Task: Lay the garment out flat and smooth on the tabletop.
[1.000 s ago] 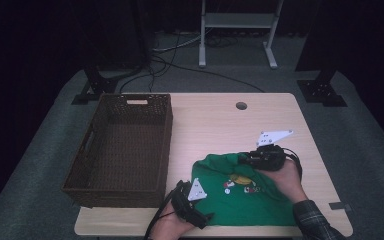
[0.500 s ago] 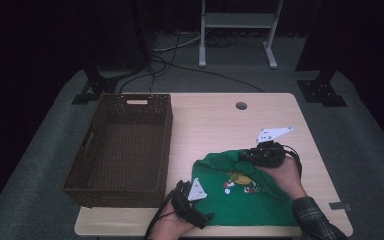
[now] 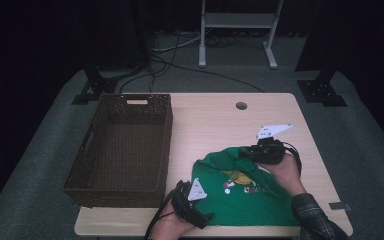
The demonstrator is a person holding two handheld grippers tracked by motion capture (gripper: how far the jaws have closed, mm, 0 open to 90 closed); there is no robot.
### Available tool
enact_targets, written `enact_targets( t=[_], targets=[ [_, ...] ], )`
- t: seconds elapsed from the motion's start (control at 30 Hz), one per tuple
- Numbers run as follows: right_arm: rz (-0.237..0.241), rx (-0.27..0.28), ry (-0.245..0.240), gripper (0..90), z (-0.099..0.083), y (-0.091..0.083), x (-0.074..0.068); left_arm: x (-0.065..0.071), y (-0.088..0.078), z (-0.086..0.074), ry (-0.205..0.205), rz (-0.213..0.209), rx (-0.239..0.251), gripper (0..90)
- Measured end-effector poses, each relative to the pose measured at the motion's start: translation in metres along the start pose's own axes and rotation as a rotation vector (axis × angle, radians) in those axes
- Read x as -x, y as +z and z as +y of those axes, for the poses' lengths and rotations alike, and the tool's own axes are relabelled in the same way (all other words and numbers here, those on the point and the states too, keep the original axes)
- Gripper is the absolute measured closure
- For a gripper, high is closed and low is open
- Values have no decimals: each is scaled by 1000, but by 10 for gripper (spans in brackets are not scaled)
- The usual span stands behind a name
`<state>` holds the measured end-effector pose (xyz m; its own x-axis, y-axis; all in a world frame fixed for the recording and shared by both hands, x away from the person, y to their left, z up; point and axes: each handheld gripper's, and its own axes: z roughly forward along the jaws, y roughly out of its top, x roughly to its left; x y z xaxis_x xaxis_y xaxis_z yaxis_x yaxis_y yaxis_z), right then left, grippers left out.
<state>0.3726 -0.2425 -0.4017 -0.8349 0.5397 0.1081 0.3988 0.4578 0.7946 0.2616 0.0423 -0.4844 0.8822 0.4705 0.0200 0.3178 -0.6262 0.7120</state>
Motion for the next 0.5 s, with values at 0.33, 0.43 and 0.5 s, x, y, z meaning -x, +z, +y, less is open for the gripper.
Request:
enact_targets(
  t=[0.33,0.43,0.5],
  targets=[
    [-16,-7,13,805,1,3,7,0,0,0,0,0,-1,0],
    [-21,-9,15,805,2,4,9,0,0,0,0,0,-1,0],
    [-23,-12,16,805,2,5,10,0,0,0,-1,0,-2,0]
  ],
)
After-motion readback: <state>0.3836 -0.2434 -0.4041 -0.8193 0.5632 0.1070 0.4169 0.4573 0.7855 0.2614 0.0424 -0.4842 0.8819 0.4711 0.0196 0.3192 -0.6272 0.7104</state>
